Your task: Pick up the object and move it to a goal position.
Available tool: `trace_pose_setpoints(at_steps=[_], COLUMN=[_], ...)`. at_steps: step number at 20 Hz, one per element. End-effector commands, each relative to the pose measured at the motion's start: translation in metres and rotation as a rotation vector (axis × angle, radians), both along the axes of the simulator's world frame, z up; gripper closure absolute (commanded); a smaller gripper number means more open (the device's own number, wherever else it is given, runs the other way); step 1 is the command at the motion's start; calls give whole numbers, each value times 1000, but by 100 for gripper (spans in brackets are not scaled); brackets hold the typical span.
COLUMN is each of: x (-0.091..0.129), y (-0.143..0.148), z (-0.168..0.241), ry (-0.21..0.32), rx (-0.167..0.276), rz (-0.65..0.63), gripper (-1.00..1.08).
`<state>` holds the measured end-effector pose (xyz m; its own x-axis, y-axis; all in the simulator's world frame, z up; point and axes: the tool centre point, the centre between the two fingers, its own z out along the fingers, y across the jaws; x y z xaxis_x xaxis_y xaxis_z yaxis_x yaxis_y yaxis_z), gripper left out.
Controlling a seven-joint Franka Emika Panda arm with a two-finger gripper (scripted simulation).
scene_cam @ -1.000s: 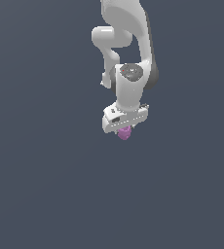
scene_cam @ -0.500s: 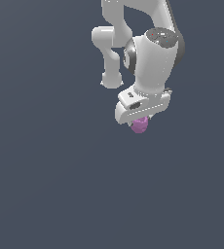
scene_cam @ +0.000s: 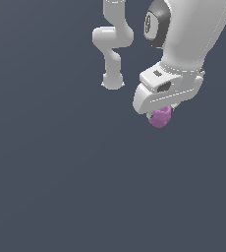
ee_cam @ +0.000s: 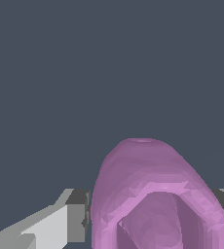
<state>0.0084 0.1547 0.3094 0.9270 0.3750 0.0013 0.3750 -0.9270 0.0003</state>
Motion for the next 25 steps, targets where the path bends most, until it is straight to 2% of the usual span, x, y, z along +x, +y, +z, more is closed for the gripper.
trace_pose_setpoints(at_steps=[1,12,25], x=[6,26,34], y=[9,39,49], z=[17,71,89], ry=[1,1,1], rx=[0,0,0], rz=[-1,-1,-1], gripper=[108,108,108])
